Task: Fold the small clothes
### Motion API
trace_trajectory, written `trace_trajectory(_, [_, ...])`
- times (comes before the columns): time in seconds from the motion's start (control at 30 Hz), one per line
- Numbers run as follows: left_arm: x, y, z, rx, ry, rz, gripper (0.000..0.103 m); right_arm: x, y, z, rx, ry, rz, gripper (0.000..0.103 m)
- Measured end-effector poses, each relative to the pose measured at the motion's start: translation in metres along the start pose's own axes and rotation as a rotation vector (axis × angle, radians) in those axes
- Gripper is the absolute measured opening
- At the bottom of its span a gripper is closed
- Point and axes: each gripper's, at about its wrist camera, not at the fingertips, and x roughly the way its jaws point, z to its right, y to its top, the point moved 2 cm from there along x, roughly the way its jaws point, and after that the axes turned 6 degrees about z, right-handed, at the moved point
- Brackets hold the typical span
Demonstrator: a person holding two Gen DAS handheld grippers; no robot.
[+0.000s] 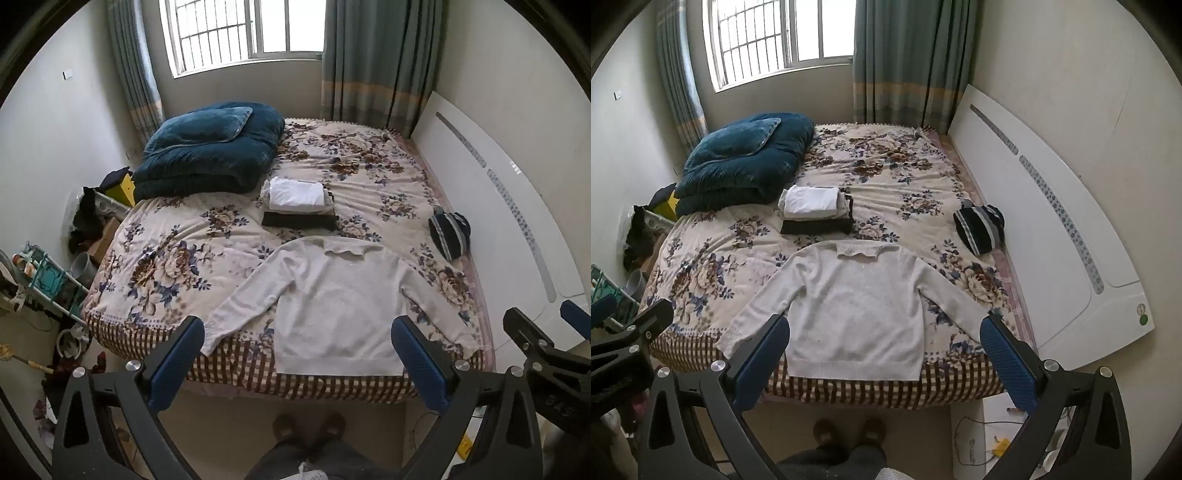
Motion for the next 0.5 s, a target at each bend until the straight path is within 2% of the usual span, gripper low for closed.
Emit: trace_trajectory(0.5, [-0.004,0.009,0.004,0.007,0.006,0.020,0.103,-0.007,0.004,-0.005,0.000,-0.017,0.008,0.103])
